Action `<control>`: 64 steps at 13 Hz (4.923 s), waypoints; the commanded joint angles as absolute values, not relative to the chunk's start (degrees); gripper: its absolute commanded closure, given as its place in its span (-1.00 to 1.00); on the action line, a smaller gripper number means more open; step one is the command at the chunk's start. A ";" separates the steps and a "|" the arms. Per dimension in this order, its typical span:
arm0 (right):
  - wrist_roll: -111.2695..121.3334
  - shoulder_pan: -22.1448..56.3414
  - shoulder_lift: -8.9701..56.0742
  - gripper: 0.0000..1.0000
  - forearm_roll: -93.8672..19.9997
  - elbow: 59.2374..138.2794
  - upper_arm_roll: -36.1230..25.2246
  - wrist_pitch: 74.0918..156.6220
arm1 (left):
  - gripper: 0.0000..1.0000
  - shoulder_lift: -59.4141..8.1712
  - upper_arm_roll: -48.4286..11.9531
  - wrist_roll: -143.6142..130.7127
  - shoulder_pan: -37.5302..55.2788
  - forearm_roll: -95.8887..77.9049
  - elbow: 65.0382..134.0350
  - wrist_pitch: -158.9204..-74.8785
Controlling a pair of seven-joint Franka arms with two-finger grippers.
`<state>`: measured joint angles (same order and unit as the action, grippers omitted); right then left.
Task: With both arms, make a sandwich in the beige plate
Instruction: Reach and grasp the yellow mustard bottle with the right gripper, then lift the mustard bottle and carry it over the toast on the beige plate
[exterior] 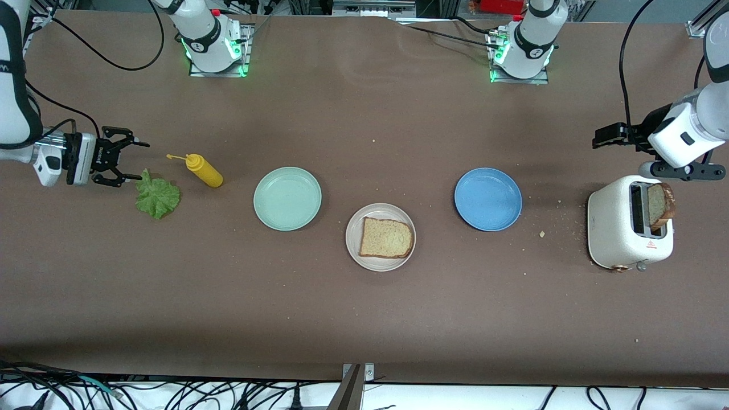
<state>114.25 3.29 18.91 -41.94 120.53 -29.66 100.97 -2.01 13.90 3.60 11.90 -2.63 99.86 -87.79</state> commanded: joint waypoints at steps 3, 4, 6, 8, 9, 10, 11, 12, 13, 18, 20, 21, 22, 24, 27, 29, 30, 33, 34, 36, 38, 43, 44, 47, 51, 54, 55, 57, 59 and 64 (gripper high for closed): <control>133.75 -0.43 27.93 -0.98 -54.21 121.46 -29.53 96.87 | -1.00 2.02 13.01 2.64 11.60 0.70 103.97 -91.49; 135.42 -0.96 28.82 -0.98 -55.71 122.60 -29.53 96.51 | -1.00 2.02 13.01 2.64 11.43 0.70 103.97 -91.76; 140.34 -1.23 31.54 -0.98 -61.40 123.83 -29.18 93.98 | -1.00 2.28 13.01 0.20 11.08 0.70 104.15 -91.67; 140.89 -0.97 33.48 -0.98 -65.03 123.84 -28.92 91.50 | -1.00 2.20 13.01 -0.18 10.90 0.70 104.15 -91.76; 140.80 -0.97 33.66 -0.98 -66.26 123.84 -28.39 91.32 | -1.00 2.28 13.01 -0.18 10.64 0.79 104.15 -91.76; 140.71 -0.97 33.84 -0.98 -67.49 123.84 -27.17 91.32 | -1.00 2.20 13.01 -0.18 10.37 0.79 104.06 -91.76; 140.80 -0.97 34.36 -0.98 -69.50 123.84 -26.03 91.32 | -1.00 2.20 13.09 -0.18 9.94 0.79 103.89 -91.93; 140.80 -0.97 34.80 -0.98 -71.61 123.84 -24.97 91.32 | -1.00 2.20 13.10 -0.18 9.76 1.49 103.80 -92.19; 140.80 -0.97 34.98 -0.98 -72.94 123.84 -23.48 91.32 | -1.00 2.20 13.10 -0.09 9.76 2.89 103.71 -92.28; 142.99 -1.14 36.38 -0.98 -74.79 125.06 -21.53 90.01 | -1.00 2.02 13.27 -0.09 9.76 3.08 103.62 -92.55; 144.14 -1.14 37.44 -0.98 -74.88 125.68 -21.45 88.86 | -1.00 2.02 13.27 -0.09 9.58 3.16 103.62 -92.55; 144.31 -1.06 37.70 -0.95 -75.75 126.12 -21.36 88.86 | -1.00 2.02 13.27 -0.09 9.58 3.08 103.62 -92.55; 145.27 -0.88 37.79 -0.82 -78.02 127.08 -21.01 88.86 | -1.00 2.02 13.27 -0.09 9.58 3.08 103.54 -92.55; 147.04 -0.79 38.32 -0.10 -79.62 127.44 -19.95 89.21 | -1.00 2.11 13.36 0.26 9.49 3.08 103.54 -92.55; 147.04 1.13 37.36 1.00 -80.76 126.13 -19.86 92.79 | -1.00 2.11 13.36 0.26 9.32 3.08 103.54 -92.55; 146.26 4.38 34.82 1.00 -80.95 124.98 -20.04 99.63 | -1.00 2.28 13.45 0.44 8.79 3.08 103.36 -92.55; 145.38 6.57 33.24 1.00 -80.77 123.94 -20.13 104.37 | -1.00 2.20 13.45 0.53 8.70 3.08 103.01 -92.37; 138.01 12.46 31.47 1.00 -79.37 120.77 -20.39 114.40 | -1.00 2.20 13.36 0.53 8.70 3.08 103.01 -92.37; 135.81 14.74 30.68 1.00 -79.02 120.15 -20.74 118.26 | -1.00 2.20 13.36 0.53 8.70 3.08 103.01 -92.37; 129.50 19.32 30.41 1.00 -75.61 117.70 -20.83 125.74 | -1.00 2.20 13.36 0.53 8.70 3.08 103.01 -92.37; 120.29 23.79 30.06 1.00 -69.21 115.06 -21.18 131.37 | -1.00 2.20 13.45 0.53 8.70 3.08 102.75 -92.29; 88.05 32.24 28.30 1.00 -38.57 106.19 -22.41 132.37 | -1.00 1.76 13.36 0.44 8.70 3.08 102.48 -92.11; 81.45 33.56 28.04 1.00 -32.23 104.34 -22.15 132.10 | -1.00 1.84 13.45 0.53 8.70 2.99 102.48 -92.11; 62.90 38.74 28.47 1.00 -17.63 98.99 -22.06 128.87 | -1.00 1.76 13.36 0.61 8.70 3.08 102.57 -92.02; 45.47 43.67 30.58 1.00 -4.15 91.95 -21.97 122.45 | -1.00 1.67 13.36 -0.34 8.70 2.55 102.57 -91.24; 35.80 46.83 34.26 1.00 6.47 83.88 -21.89 114.55 | -1.00 1.58 13.27 -0.53 8.70 2.29 101.70 -90.09; 35.08 48.67 36.28 1.00 8.07 81.24 -21.88 112.78 | -1.00 1.15 13.27 -0.53 8.79 2.63 101.17 -89.57; 32.02 51.40 39.45 1.00 10.10 78.41 -21.97 111.62 | -1.00 0.88 13.18 -1.14 8.79 2.90 100.81 -88.86; 25.26 54.47 42.70 1.00 12.03 76.65 -22.23 111.80 | -1.00 0.97 13.27 -1.14 8.79 2.90 100.81 -88.42; 15.84 59.58 47.54 1.00 21.96 74.88 -22.15 110.48 | -1.00 0.18 13.54 -0.09 6.87 3.60 100.99 -89.56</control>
<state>18.77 58.08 45.55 18.82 77.66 -21.24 112.85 1.02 13.88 -0.25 8.48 1.17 102.01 -89.73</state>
